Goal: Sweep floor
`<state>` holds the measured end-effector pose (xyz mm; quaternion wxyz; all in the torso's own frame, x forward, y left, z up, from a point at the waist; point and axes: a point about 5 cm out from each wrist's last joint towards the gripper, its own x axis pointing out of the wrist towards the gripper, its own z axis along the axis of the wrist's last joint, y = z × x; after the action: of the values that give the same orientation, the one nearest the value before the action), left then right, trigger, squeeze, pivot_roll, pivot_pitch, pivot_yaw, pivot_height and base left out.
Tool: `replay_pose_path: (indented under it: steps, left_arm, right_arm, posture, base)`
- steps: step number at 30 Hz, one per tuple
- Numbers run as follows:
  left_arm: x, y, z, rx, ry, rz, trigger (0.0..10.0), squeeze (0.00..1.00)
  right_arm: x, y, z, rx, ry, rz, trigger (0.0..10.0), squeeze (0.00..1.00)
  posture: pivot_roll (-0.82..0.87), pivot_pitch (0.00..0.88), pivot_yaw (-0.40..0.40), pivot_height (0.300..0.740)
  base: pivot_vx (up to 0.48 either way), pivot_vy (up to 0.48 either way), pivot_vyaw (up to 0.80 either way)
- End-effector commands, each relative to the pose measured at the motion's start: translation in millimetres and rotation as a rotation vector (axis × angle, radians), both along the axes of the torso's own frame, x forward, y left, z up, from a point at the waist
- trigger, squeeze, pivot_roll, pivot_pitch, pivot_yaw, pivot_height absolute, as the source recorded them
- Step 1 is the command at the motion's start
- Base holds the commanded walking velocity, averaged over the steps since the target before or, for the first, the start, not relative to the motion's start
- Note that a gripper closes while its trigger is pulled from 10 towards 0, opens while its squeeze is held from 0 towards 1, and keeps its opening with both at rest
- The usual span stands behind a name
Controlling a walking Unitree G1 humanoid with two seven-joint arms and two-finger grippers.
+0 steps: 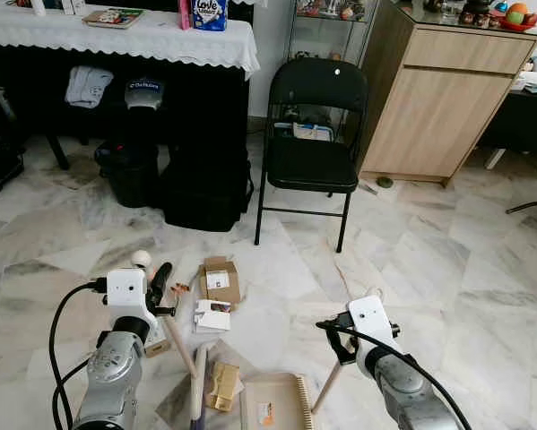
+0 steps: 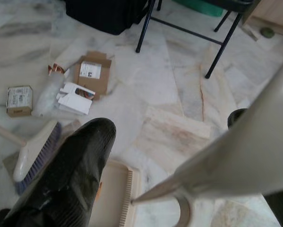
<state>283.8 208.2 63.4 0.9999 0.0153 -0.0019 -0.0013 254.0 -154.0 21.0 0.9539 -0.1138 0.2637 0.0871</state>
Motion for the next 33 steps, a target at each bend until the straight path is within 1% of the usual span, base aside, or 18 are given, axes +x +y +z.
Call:
replay_pose_path:
  steps: [1,4,9,18,33]
  left_arm:
    - [0.7,-0.2,5,0.031,-0.018,-0.013,10.0,0.00]
    - [0.8,-0.1,5,0.033,-0.018,-0.013,10.0,0.00]
    - [0.8,-0.3,5,0.036,-0.017,-0.016,10.0,0.00]
    - [0.9,-0.9,5,0.041,-0.015,-0.021,10.0,0.00]
    - [0.2,-0.7,4,0.043,-0.011,-0.018,10.0,0.00]
  right_arm:
    - [3.0,-6.3,1,0.012,-0.015,-0.048,10.0,0.00]
    - [3.6,-7.6,1,0.029,-0.014,-0.073,10.0,0.00]
    - [2.2,-7.1,-3,0.080,0.016,-0.105,10.0,0.00]
    - [2.8,-1.1,-8,0.096,0.047,-0.095,10.0,0.00]
    - [5.0,-1.4,-8,0.103,0.042,-0.099,10.0,0.00]
  posture:
    - [0.06,0.034,-0.089,0.740]
    - [0.06,0.034,-0.089,0.740]
    - [0.06,0.031,-0.089,0.740]
    - [0.06,0.029,-0.089,0.740]
    - [0.06,0.037,-0.088,0.740]
  base:
    - [0.000,0.000,0.00]
    - [0.000,0.000,0.00]
    - [0.000,0.000,0.00]
    - [0.000,0.000,0.00]
    - [0.000,0.000,0.00]
